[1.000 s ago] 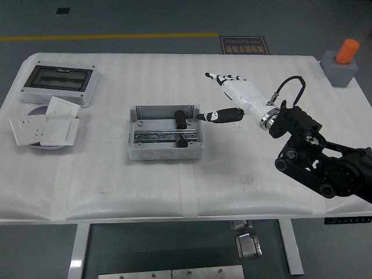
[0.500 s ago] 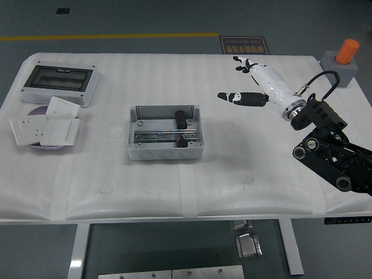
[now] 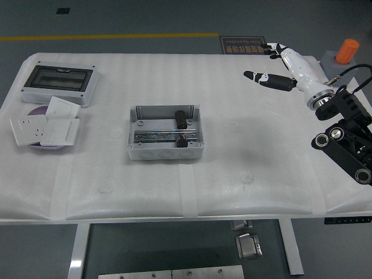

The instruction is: Pick up the battery,place it into the box

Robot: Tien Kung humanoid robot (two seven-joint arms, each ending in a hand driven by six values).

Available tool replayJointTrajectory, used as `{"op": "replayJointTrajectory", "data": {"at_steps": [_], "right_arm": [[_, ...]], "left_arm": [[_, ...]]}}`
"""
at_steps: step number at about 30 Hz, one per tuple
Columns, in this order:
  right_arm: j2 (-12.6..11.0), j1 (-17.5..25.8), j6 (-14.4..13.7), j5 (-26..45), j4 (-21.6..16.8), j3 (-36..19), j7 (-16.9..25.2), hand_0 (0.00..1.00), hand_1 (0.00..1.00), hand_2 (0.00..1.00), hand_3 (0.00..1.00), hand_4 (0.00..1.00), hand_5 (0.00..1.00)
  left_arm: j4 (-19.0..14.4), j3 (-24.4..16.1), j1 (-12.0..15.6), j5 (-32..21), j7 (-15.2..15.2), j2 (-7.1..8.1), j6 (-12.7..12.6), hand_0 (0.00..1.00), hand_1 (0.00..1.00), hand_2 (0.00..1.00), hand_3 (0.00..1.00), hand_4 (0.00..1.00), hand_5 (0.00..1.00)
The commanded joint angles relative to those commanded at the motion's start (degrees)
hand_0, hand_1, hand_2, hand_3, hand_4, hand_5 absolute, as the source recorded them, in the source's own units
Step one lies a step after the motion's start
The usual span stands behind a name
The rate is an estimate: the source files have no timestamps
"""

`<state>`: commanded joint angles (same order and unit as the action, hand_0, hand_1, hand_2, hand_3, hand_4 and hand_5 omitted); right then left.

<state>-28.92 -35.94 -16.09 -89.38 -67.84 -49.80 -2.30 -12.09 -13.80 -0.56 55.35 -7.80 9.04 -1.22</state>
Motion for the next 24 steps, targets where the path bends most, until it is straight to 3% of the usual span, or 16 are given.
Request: {"op": "replayJointTrajectory", "data": {"at_steps": [5, 6, 11, 12, 17, 18, 23, 24], "right_arm": [[-0.27, 1.08, -0.77, 0.42, -0.44, -3.14, 0.52, 0.915, 0.77, 0.825, 0.867, 0.998, 0.639], [-0.3, 1.31, -0.88, 0.44, -0.55, -3.74, 0.59, 0.925, 0.853, 0.99, 0.876, 0.998, 0.631], [-0.54, 2.14, -1.4, 0.56, -1.1, -5.67, 0.81, 0.925, 0.853, 0.99, 0.876, 0.998, 0.631], [-0.58, 2.29, -1.56, 0.6, -1.21, -5.97, 0.82, 0.925, 0.882, 0.972, 0.923, 0.998, 0.636], [-0.68, 2.9, -2.16, 0.4, -1.58, -7.22, 0.74, 0.925, 0.882, 0.972, 0.923, 0.998, 0.636], [-0.69, 3.02, -2.19, 0.34, -1.62, -7.46, 0.71, 0.919, 0.857, 0.888, 0.914, 0.998, 0.649], [-0.84, 3.6, -2.22, 0.2, -1.79, -8.74, 0.7, 0.919, 0.857, 0.888, 0.914, 0.998, 0.649], [-0.91, 3.74, -2.19, 0.17, -1.83, -9.02, 0.7, 0.909, 0.822, 0.803, 0.818, 0.841, 0.569]], "left_arm": [[0.03, 0.24, 0.02, -0.32, 0.06, -0.02, -0.09, 0.608, 0.629, 0.451, 0.622, 0.55, 0.491], [0.03, 0.3, 0.03, -0.39, 0.07, -0.02, -0.11, 0.608, 0.628, 0.452, 0.622, 0.551, 0.489], [0.08, 0.45, 0.09, -0.58, 0.02, -0.04, -0.18, 0.608, 0.628, 0.452, 0.622, 0.551, 0.489], [0.09, 0.49, 0.12, -0.65, -0.03, -0.05, -0.17, 0.608, 0.628, 0.451, 0.623, 0.558, 0.488], [0.11, 0.58, 0.25, -0.66, -0.4, -0.13, -0.03, 0.608, 0.628, 0.451, 0.623, 0.558, 0.488], [0.12, 0.59, 0.27, -0.67, -0.45, -0.14, -0.01, 0.608, 0.629, 0.454, 0.623, 0.57, 0.481], [0.12, 0.68, 0.39, -0.7, -0.63, -0.18, 0.07, 0.608, 0.629, 0.454, 0.623, 0.57, 0.481], [0.13, 0.68, 0.4, -0.68, -0.66, -0.17, 0.09, 0.608, 0.63, 0.46, 0.624, 0.576, 0.479]]}}
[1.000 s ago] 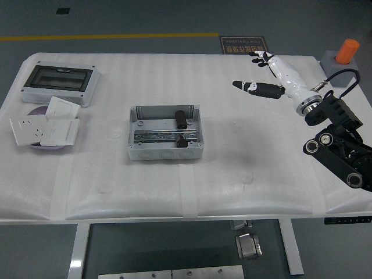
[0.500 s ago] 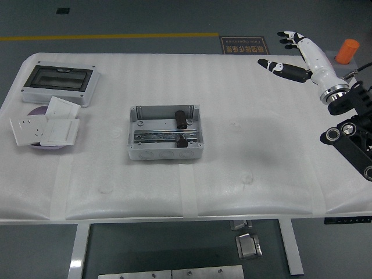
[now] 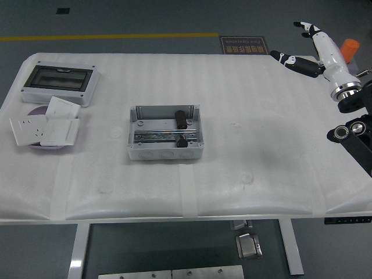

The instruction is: Pick up the battery,place it into the box

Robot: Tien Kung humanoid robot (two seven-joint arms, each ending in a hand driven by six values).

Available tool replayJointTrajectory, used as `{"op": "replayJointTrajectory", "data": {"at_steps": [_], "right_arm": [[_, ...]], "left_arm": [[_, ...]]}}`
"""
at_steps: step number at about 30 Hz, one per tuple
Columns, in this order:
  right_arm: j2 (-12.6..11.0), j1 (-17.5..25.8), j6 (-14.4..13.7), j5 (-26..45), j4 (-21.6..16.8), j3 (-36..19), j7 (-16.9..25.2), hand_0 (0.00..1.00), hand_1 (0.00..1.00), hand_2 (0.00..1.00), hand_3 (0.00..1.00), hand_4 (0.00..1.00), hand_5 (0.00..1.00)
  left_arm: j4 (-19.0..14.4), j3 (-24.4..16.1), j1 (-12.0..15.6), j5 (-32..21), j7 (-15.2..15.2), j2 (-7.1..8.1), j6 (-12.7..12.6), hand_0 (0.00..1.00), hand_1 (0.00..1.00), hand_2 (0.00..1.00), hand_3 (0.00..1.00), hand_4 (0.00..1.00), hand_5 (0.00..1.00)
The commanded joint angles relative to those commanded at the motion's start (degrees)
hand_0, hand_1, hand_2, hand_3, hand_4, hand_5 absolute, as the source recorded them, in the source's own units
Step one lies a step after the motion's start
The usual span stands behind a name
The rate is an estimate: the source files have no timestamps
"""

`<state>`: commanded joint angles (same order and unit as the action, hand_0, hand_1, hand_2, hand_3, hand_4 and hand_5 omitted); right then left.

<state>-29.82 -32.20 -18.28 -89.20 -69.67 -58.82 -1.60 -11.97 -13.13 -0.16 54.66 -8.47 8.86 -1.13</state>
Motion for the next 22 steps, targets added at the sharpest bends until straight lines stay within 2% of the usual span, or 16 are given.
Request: {"op": "replayJointTrajectory", "data": {"at_steps": [11, 22], "right_arm": [[-1.33, 2.87, 1.47, -0.54, -1.07, -4.51, -0.09, 0.909, 0.821, 0.802, 0.813, 0.835, 0.561], [-1.53, 4.08, 1.36, -1.08, -1.56, -6.71, -0.11, 0.91, 0.806, 0.815, 0.849, 0.852, 0.553]], "left_arm": [[0.05, 0.02, 0.06, 0.22, -0.43, 0.02, 0.18, 0.608, 0.63, 0.465, 0.624, 0.579, 0.478], [-0.03, -0.01, 0.0, 0.38, -0.81, 0.03, 0.44, 0.608, 0.63, 0.477, 0.623, 0.587, 0.475]]}}
